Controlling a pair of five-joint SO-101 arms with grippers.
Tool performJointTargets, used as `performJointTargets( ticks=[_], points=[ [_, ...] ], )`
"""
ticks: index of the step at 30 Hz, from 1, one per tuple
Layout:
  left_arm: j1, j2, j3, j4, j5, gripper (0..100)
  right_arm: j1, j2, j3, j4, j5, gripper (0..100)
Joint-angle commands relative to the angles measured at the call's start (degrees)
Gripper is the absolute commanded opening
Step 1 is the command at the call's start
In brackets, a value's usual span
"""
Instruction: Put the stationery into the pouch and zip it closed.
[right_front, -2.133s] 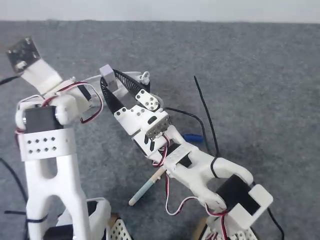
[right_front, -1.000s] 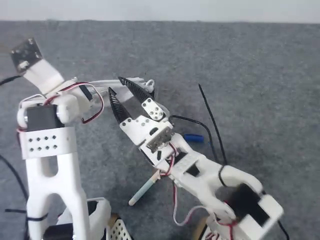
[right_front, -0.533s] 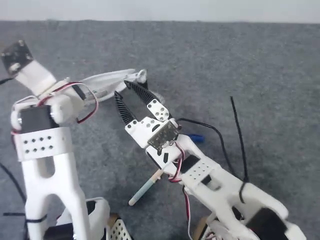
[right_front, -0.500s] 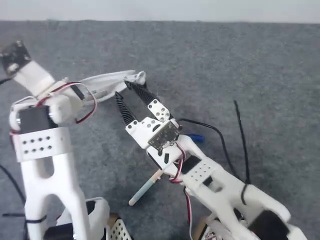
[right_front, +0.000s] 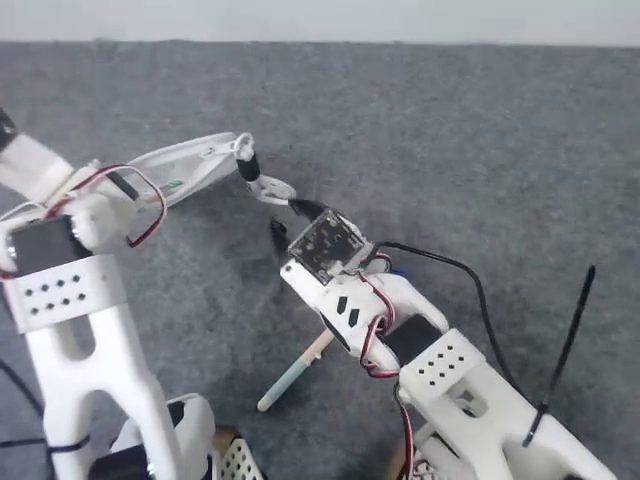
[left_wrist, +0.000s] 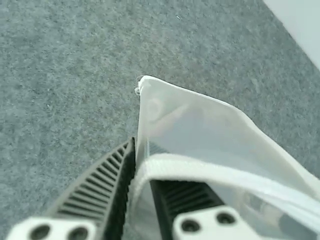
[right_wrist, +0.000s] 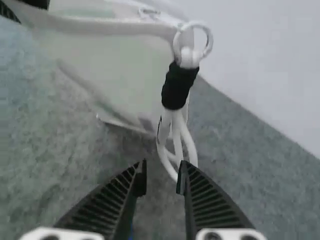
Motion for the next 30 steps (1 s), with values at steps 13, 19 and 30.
performJointTargets(
  ticks=[13, 19, 30],
  points=[
    [-5.1, -0.6, -2.1, -1.6, 3.7, 1, 2.3, 5.1, -9.8, 18.5, 9.3, 10.0],
    [-5.5, -0.5, -2.0, -2.3, 3.7, 1, 2.3, 19.7, -20.7, 26.9, 9.8, 21.6],
    [-5.4, -0.5, -2.0, -2.3, 3.7, 1, 2.2, 45.9, -36.3, 32.7, 14.8, 23.8]
  ],
)
